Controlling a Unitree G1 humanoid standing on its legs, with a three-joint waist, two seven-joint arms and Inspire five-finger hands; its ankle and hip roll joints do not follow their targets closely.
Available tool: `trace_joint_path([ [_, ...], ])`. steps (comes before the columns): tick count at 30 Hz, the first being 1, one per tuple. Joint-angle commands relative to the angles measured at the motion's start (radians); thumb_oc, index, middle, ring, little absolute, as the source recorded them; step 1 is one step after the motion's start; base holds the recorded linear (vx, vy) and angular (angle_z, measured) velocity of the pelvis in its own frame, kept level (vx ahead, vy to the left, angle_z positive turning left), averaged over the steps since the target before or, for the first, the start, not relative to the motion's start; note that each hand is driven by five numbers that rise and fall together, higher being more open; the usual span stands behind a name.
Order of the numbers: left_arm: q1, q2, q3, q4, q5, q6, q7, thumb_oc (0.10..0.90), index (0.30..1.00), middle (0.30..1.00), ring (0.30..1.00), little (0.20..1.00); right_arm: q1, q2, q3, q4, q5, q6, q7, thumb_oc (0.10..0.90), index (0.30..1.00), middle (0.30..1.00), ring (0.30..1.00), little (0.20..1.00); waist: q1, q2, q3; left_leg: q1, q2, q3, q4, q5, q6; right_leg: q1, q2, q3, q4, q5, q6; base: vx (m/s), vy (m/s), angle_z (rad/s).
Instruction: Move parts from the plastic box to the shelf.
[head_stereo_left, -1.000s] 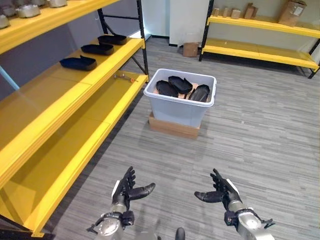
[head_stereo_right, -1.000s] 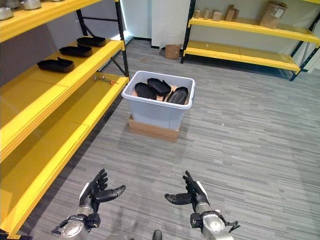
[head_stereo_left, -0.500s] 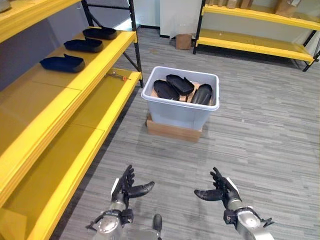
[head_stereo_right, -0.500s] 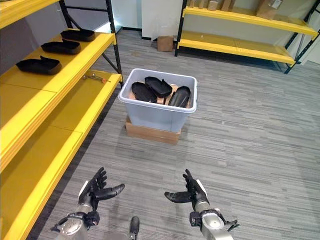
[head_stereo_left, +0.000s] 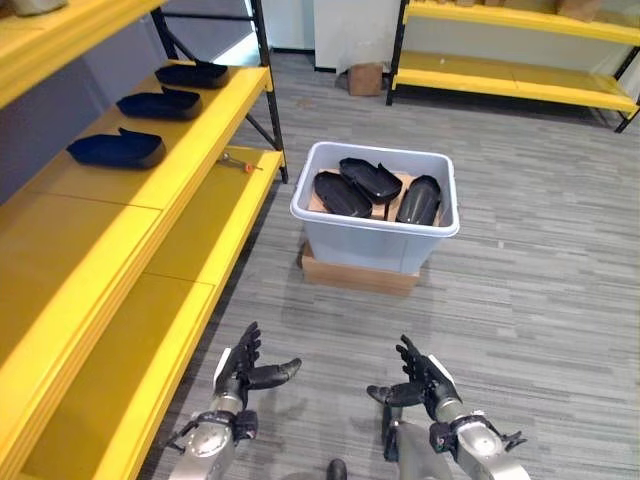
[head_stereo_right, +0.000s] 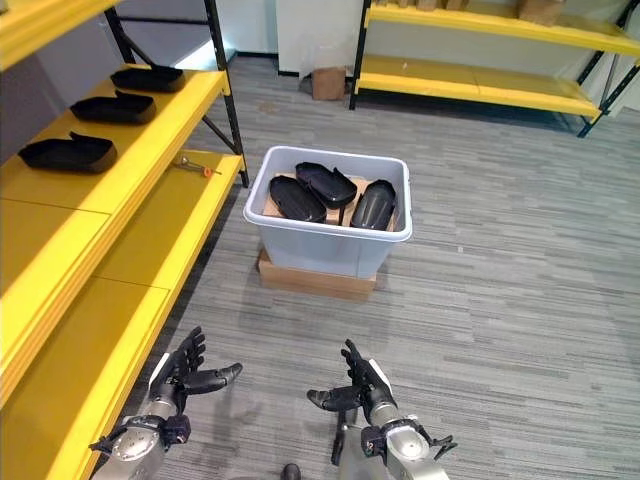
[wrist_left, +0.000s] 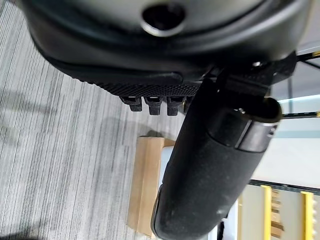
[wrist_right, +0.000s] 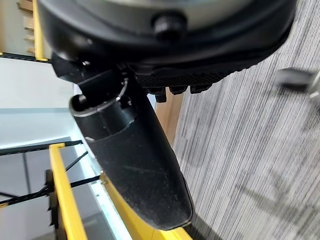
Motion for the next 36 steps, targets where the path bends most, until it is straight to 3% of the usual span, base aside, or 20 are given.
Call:
trace_joint_path([
  [1, -0.033, 0.011, 0.005, -0.116, 0.016, -0.087, -0.018, 0.900, 1.000, 1.000, 1.000, 1.000, -0.061, -0.030, -0.033, -0.097, 0.010, -0.091, 0.007, 0.900, 1.000, 1.000, 1.000, 1.000, 0.007, -0.011, -0.056, 0.021, 0.127, -0.030, 0.032, 0.022, -0.086, 0.150, 0.020, 0.034, -0.016, 0.100, 0.058, 0.24, -0.121, -0.12],
  [6, -0.043, 0.011, -0.007, -0.111, 0.000, -0.086, -0.030, 0.900, 1.000, 1.000, 1.000, 1.000, -0.063, -0.052, -0.045, -0.110, 0.050, -0.101, 0.005, 0.900, 1.000, 1.000, 1.000, 1.000, -0.001, -0.013, -0.092, 0.009, 0.201, -0.030, 0.106, 0.080, -0.146, 0.194, 0.083, 0.007, -0.023, 0.047, 0.018, 0.30, -0.185, 0.17],
  [8, -0.044, 0.011, -0.007, -0.109, -0.008, -0.087, -0.031, 0.900, 1.000, 1.000, 1.000, 1.000, -0.064, -0.055, -0.045, -0.106, 0.053, -0.100, 0.001, 0.900, 1.000, 1.000, 1.000, 1.000, 0.000, -0.016, -0.091, -0.010, 0.207, -0.032, 0.163, 0.097, -0.154, 0.208, 0.094, 0.005, -0.031, 0.038, 0.008, 0.16, -0.110, -0.01],
  [9, -0.043, 0.006, -0.007, -0.111, -0.023, -0.086, -0.028, 0.900, 1.000, 1.000, 1.000, 1.000, -0.067, -0.061, -0.045, -0.110, 0.059, -0.103, -0.001, 0.900, 1.000, 1.000, 1.000, 1.000, 0.005, -0.023, -0.086, -0.031, 0.205, -0.035, 0.222, 0.122, -0.158, 0.227, 0.101, 0.008, -0.040, 0.029, -0.002, 0.20, -0.162, -0.05],
  [10, -0.033, -0.001, -0.004, -0.113, -0.046, -0.086, -0.022, 0.900, 1.000, 1.000, 1.000, 1.000, -0.060, -0.071, -0.051, -0.117, 0.067, -0.104, -0.001, 0.900, 1.000, 1.000, 1.000, 1.000, 0.017, -0.038, -0.067, -0.120, 0.191, -0.046, 0.433, 0.183, -0.171, 0.262, 0.114, 0.016, -0.052, 0.011, -0.028, 0.29, -0.243, -0.05],
  [11, -0.026, -0.001, -0.011, -0.114, -0.055, -0.084, -0.025, 0.900, 1.000, 1.000, 1.000, 1.000, -0.059, -0.082, -0.053, -0.112, 0.069, -0.106, -0.008, 0.900, 1.000, 1.000, 1.000, 1.000, 0.041, -0.055, -0.036, -0.186, 0.169, -0.056, 0.566, 0.225, -0.175, 0.298, 0.115, 0.021, -0.059, -0.007, -0.044, 0.21, -0.191, -0.15],
  [12, -0.026, -0.001, -0.011, -0.114, -0.055, -0.084, -0.025, 0.900, 1.000, 1.000, 1.000, 1.000, -0.059, -0.082, -0.053, -0.112, 0.069, -0.106, -0.008, 0.900, 1.000, 1.000, 1.000, 1.000, 0.041, -0.054, -0.035, -0.189, 0.170, -0.057, 0.571, 0.223, -0.175, 0.298, 0.117, 0.020, -0.059, -0.007, -0.044, 0.14, -0.109, -0.25],
  [15, -0.025, 0.002, -0.018, -0.121, -0.067, -0.077, -0.028, 0.900, 1.000, 1.000, 1.000, 1.000, -0.060, -0.080, -0.062, -0.113, 0.080, -0.103, -0.026, 0.900, 1.000, 1.000, 1.000, 1.000, 0.065, -0.070, -0.006, -0.326, 0.137, -0.029, 0.523, 0.166, -0.145, 0.339, 0.107, 0.036, -0.080, -0.023, -0.044, 0.12, -0.029, -0.22],
  [16, -0.025, 0.002, -0.018, -0.121, -0.067, -0.077, -0.028, 0.900, 1.000, 1.000, 1.000, 1.000, -0.060, -0.081, -0.062, -0.113, 0.080, -0.103, -0.026, 0.900, 1.000, 1.000, 1.000, 1.000, 0.066, -0.069, -0.006, -0.327, 0.138, -0.029, 0.524, 0.165, -0.145, 0.340, 0.108, 0.036, -0.080, -0.023, -0.044, 0.23, 0.045, -0.07],
  [17, -0.017, 0.007, -0.020, -0.124, -0.071, -0.085, -0.035, 0.900, 1.000, 1.000, 1.000, 1.000, -0.059, -0.083, -0.070, -0.117, 0.079, -0.112, -0.030, 0.900, 1.000, 1.000, 1.000, 1.000, 0.073, -0.077, -0.008, -0.383, 0.153, 0.012, 0.375, 0.128, -0.126, 0.362, 0.104, 0.041, -0.100, -0.035, -0.029, 0.26, 0.077, -0.18],
  [18, -0.015, 0.007, -0.019, -0.126, -0.071, -0.086, -0.036, 0.900, 1.000, 1.000, 1.000, 1.000, -0.060, -0.080, -0.074, -0.104, 0.073, -0.112, -0.035, 0.900, 1.000, 1.000, 1.000, 1.000, 0.078, -0.073, -0.013, -0.400, 0.162, 0.026, 0.292, 0.128, -0.123, 0.373, 0.106, 0.040, -0.104, -0.045, -0.025, 0.39, 0.145, -0.02],
  [21, -0.007, 0.009, -0.015, -0.126, -0.064, -0.087, -0.029, 0.900, 1.000, 1.000, 1.000, 1.000, -0.065, -0.069, -0.070, -0.080, 0.058, -0.116, -0.047, 0.900, 1.000, 1.000, 1.000, 1.000, 0.107, -0.045, -0.021, -0.430, 0.179, -0.005, 0.050, 0.280, -0.144, 0.430, 0.145, 0.067, -0.113, -0.086, -0.026, 0.33, 0.135, 0.04],
  [22, -0.008, 0.008, -0.012, -0.124, -0.059, -0.086, -0.025, 0.900, 1.000, 1.000, 1.000, 1.000, -0.069, -0.065, -0.068, -0.081, 0.057, -0.115, -0.047, 0.900, 1.000, 1.000, 1.000, 1.000, 0.117, -0.045, -0.022, -0.430, 0.177, -0.019, 0.029, 0.308, -0.151, 0.453, 0.144, 0.075, -0.106, -0.099, -0.022, 0.33, 0.156, -0.10],
  [27, -0.014, 0.025, 0.003, -0.128, -0.061, -0.090, -0.027, 0.900, 1.000, 1.000, 1.000, 1.000, -0.065, -0.032, -0.038, -0.080, 0.062, -0.106, -0.011, 0.900, 1.000, 1.000, 1.000, 1.000, 0.125, -0.061, -0.062, -0.375, 0.129, -0.023, 0.060, 0.235, -0.107, 0.469, 0.114, 0.096, -0.028, -0.139, -0.004, 0.30, 0.165, -0.58],
  [32, -0.014, 0.046, 0.007, -0.137, -0.065, -0.089, -0.021, 0.900, 1.000, 1.000, 1.000, 1.000, -0.074, -0.014, -0.021, -0.091, 0.058, -0.099, 0.005, 0.900, 1.000, 1.000, 1.000, 1.000, 0.138, -0.075, -0.098, -0.335, 0.080, -0.004, 0.091, 0.147, -0.065, 0.457, 0.058, 0.106, 0.033, -0.092, 0.044, 0.28, 0.227, -0.10],
  [34, -0.024, 0.066, 0.019, -0.141, -0.058, -0.089, -0.003, 0.900, 1.000, 1.000, 1.000, 1.000, -0.092, -0.004, -0.008, -0.088, 0.046, -0.096, 0.009, 0.900, 1.000, 1.000, 1.000, 1.000, 0.116, -0.047, -0.074, -0.281, 0.078, 0.008, 0.080, 0.123, -0.032, 0.311, 0.033, 0.103, 0.327, 0.046, 0.084, 0.18, 0.322, -0.26],
  [35, -0.028, 0.069, 0.016, -0.140, -0.057, -0.088, -0.002, 0.900, 1.000, 1.000, 1.000, 1.000, -0.094, -0.004, -0.003, -0.091, 0.043, -0.095, 0.010, 0.900, 1.000, 1.000, 1.000, 1.000, 0.109, -0.034, -0.065, -0.266, 0.083, 0.010, 0.077, 0.119, -0.026, 0.289, 0.029, 0.086, 0.380, 0.048, 0.082, 0.17, 0.293, 0.19],
  [36, -0.028, 0.068, 0.018, -0.139, -0.047, -0.086, -0.006, 0.900, 1.000, 1.000, 1.000, 1.000, -0.089, -0.001, -0.003, -0.097, 0.033, -0.089, 0.011, 0.900, 1.000, 1.000, 1.000, 1.000, 0.097, -0.015, -0.053, -0.225, 0.087, 0.017, 0.061, 0.105, -0.017, 0.250, -0.006, 0.031, 0.410, 0.031, 0.068, 0.22, 0.184, 0.44],
])
